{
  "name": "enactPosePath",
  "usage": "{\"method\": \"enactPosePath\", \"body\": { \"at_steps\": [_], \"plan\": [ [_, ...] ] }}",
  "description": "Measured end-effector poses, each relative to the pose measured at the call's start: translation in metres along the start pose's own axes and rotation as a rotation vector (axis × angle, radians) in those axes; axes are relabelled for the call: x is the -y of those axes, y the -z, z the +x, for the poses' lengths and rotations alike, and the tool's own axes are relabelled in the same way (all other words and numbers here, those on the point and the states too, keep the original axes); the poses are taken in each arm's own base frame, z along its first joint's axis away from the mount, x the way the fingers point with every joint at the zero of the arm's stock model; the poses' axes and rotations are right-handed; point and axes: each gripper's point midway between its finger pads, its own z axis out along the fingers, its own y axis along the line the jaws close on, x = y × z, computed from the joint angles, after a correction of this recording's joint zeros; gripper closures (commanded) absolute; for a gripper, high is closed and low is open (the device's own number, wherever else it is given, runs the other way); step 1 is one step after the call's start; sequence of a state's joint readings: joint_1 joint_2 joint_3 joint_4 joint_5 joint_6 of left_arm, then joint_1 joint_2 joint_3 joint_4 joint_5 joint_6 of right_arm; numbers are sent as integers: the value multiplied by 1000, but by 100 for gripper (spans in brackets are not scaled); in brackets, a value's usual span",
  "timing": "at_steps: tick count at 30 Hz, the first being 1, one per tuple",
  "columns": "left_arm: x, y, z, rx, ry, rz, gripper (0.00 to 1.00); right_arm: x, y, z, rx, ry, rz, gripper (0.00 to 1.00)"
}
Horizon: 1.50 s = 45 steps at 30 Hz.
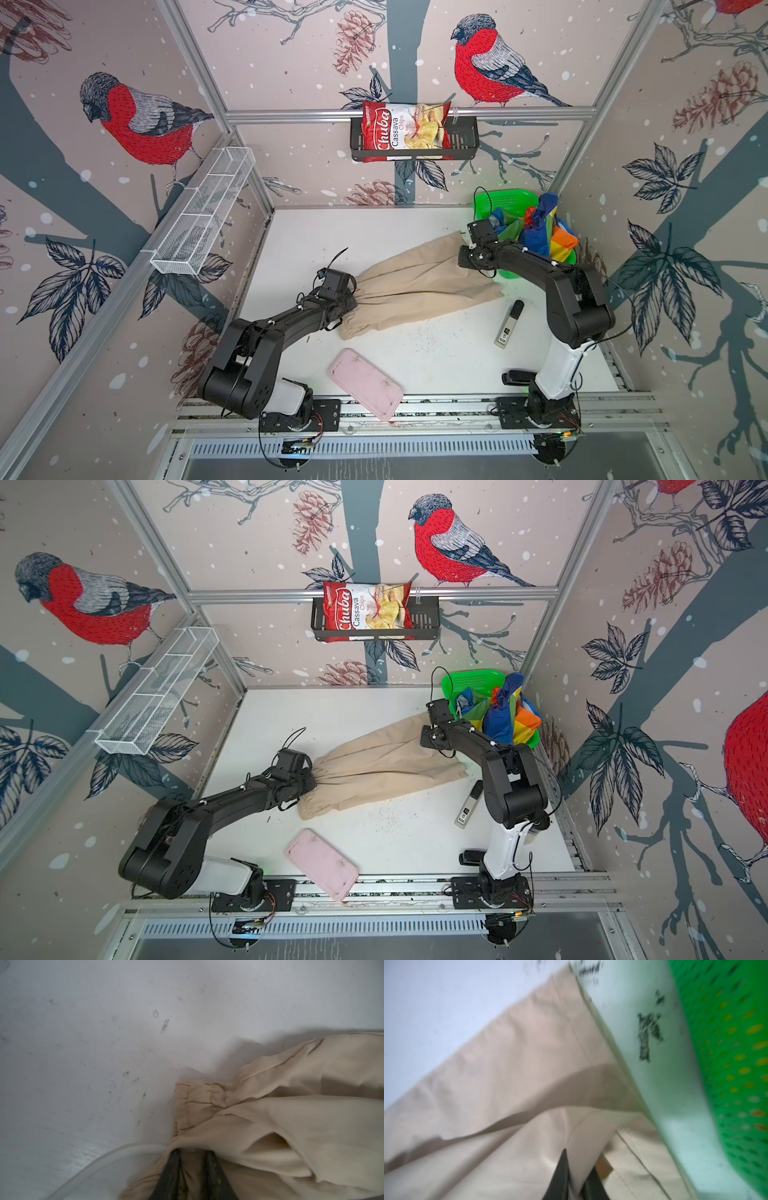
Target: Fold and stack the shorts
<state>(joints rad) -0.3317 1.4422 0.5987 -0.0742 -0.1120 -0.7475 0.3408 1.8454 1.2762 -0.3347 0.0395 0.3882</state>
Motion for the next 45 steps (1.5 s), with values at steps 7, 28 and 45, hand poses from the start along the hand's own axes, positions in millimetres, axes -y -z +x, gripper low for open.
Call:
{"method": "enactPosePath", "body": {
  "at_steps": [7, 28, 45],
  "plan": [
    [5, -7, -8, 32, -10, 9, 79, -3, 2, -60, 78, -47, -49, 99],
    [14, -15, -14, 31, -16, 18, 80, -3, -32, -68, 23, -66, -75, 31],
    [12, -16, -13, 27, -15, 18, 81, 7, -52, 6, -61, -46, -56, 34]
  ]
}}
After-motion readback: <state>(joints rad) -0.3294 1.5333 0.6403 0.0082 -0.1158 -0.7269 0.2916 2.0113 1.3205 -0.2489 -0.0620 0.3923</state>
